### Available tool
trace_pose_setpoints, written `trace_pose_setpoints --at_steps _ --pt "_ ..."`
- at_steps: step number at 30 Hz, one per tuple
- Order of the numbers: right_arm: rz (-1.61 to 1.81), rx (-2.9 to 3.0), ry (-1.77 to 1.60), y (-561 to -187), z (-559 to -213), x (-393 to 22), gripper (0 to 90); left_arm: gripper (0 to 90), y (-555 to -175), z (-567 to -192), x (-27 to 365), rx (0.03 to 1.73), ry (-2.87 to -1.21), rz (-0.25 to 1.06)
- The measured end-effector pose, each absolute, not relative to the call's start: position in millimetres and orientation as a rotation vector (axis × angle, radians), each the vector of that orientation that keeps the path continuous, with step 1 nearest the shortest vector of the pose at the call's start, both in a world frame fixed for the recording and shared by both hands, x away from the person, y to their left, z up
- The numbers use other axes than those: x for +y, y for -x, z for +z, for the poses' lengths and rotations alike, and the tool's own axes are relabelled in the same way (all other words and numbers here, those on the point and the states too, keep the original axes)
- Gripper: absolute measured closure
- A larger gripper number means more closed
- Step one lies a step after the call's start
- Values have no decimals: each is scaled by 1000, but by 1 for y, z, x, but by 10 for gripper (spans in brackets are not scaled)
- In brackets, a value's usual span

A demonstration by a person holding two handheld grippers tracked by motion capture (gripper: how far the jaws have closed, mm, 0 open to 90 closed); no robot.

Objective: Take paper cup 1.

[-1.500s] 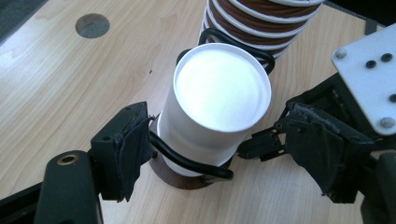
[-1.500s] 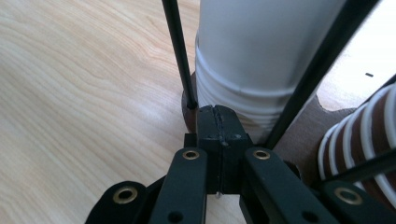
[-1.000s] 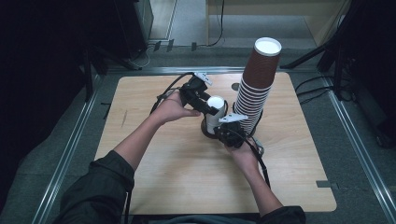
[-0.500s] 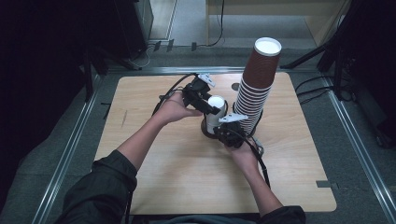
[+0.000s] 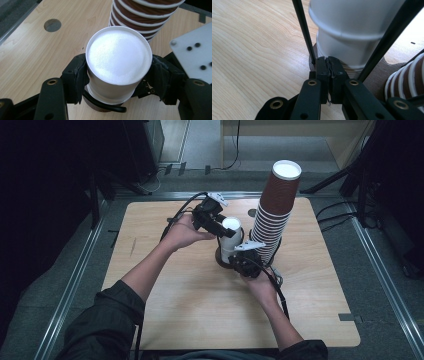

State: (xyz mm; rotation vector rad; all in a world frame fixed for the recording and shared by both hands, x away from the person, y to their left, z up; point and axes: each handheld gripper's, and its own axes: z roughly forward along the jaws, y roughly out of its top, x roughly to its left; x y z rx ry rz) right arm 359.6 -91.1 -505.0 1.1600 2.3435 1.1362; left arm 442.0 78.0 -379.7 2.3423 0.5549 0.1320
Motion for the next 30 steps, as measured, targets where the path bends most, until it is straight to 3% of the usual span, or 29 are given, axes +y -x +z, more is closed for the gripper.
trace_pose_setpoints --at_steps 16,30 --pt "1146 2387 -1156 -360 -503 -96 867 348 -432 -327 87 521 -2329 184" --pt "1169 2503 -1030 -345 -481 -111 822 349 -417 -310 110 511 -2347 201"
